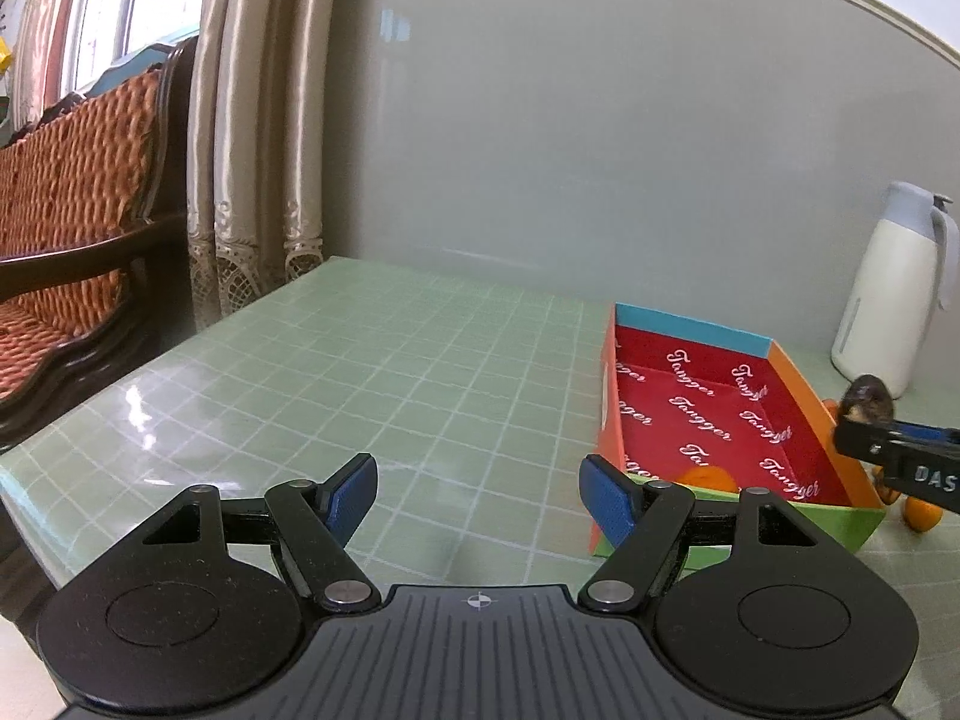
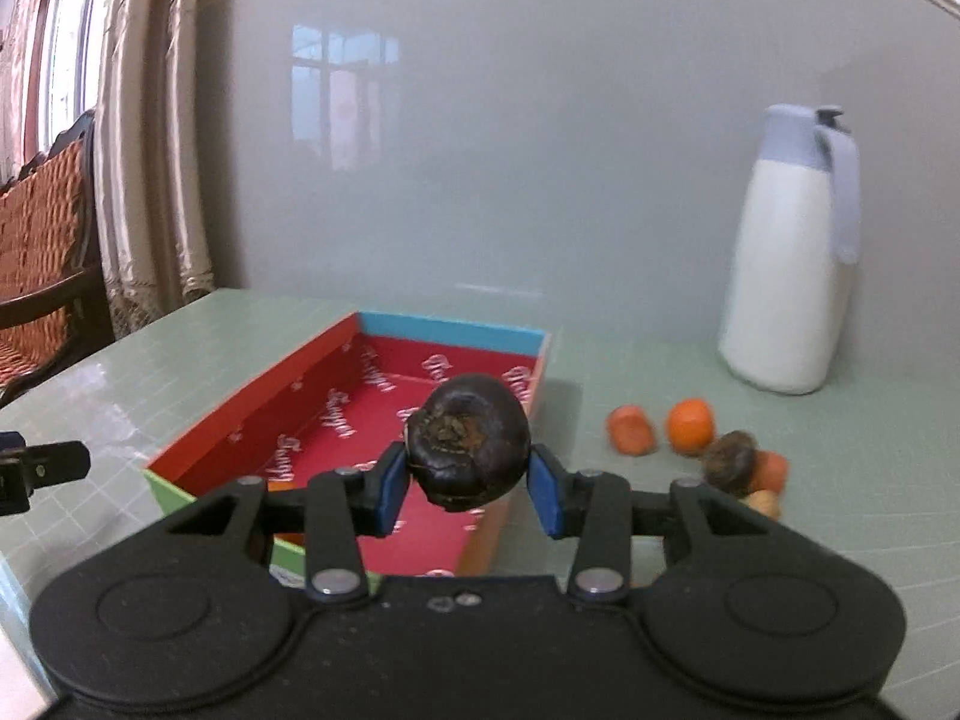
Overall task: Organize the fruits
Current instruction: 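Carry the dark brown fruit with the right gripper into the box and release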
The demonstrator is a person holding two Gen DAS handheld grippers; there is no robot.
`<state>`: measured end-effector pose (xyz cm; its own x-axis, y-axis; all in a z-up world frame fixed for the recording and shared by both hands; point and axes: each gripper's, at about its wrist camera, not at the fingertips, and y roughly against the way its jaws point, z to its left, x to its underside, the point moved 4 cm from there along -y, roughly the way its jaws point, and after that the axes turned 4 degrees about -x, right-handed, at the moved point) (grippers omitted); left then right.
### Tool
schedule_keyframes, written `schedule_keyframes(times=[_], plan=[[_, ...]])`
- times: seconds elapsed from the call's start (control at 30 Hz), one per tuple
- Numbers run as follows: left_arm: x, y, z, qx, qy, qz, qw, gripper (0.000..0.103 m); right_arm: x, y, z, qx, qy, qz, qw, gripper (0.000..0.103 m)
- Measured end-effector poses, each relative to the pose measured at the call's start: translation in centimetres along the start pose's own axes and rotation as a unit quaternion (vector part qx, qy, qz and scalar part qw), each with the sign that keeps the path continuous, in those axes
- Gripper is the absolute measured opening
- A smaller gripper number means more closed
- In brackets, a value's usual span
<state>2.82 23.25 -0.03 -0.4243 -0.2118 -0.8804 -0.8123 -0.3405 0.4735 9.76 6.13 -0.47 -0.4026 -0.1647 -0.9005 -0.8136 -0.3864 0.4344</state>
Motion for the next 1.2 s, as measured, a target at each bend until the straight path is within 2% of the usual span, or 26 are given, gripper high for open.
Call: schedule_keyframes(times=[0.2,0.27,0.33,0.4,0.7,0.77,0.8,1.0,1.1,1.2], plan=[[0.0,-0.1,-0.3,0.003,-0.003,0.003,1.0000,0.074,0.5,-1.1,2.6,-0.023,0.023,0.016,0.999,0.042],[0.0,0.0,-0.6,0.005,-0.004,0.003,1.0000,0.074,0.8,-1.3,3.2,-0.012,0.042,0.021,0.999,0.045],[0.0,0.0,-0.8,0.007,-0.004,0.002,1.0000,0.074,0.7,-0.7,3.4,-0.005,0.047,0.006,0.999,0.063],[-0.1,0.1,-1.1,0.010,-0.005,0.000,0.9999,0.074,0.3,0.2,2.9,-0.005,0.038,-0.014,0.999,0.066],[-0.1,0.3,-3.5,0.033,-0.010,-0.002,0.9994,0.075,0.0,3.0,-3.1,0.055,0.005,-0.027,0.998,0.069],[-0.1,0.5,-4.2,0.038,-0.009,-0.008,0.9992,0.091,0.0,3.6,-4.5,0.069,0.001,-0.031,0.997,0.071],[-0.2,0.8,-4.8,0.037,-0.012,-0.014,0.9991,0.093,0.0,3.9,-5.2,0.077,0.000,-0.031,0.997,0.071],[-0.3,1.4,-8.0,0.062,-0.028,-0.020,0.9975,0.095,0.3,6.3,-9.4,0.117,-0.014,-0.035,0.992,0.071],[-0.3,1.8,-9.8,0.072,-0.036,-0.023,0.9965,0.102,0.6,7.6,-11.4,0.135,-0.022,-0.040,0.990,0.073],[-0.2,2.3,-11.7,0.084,-0.048,-0.028,0.9949,0.103,0.9,8.5,-13.2,0.151,-0.033,-0.041,0.987,0.074]])
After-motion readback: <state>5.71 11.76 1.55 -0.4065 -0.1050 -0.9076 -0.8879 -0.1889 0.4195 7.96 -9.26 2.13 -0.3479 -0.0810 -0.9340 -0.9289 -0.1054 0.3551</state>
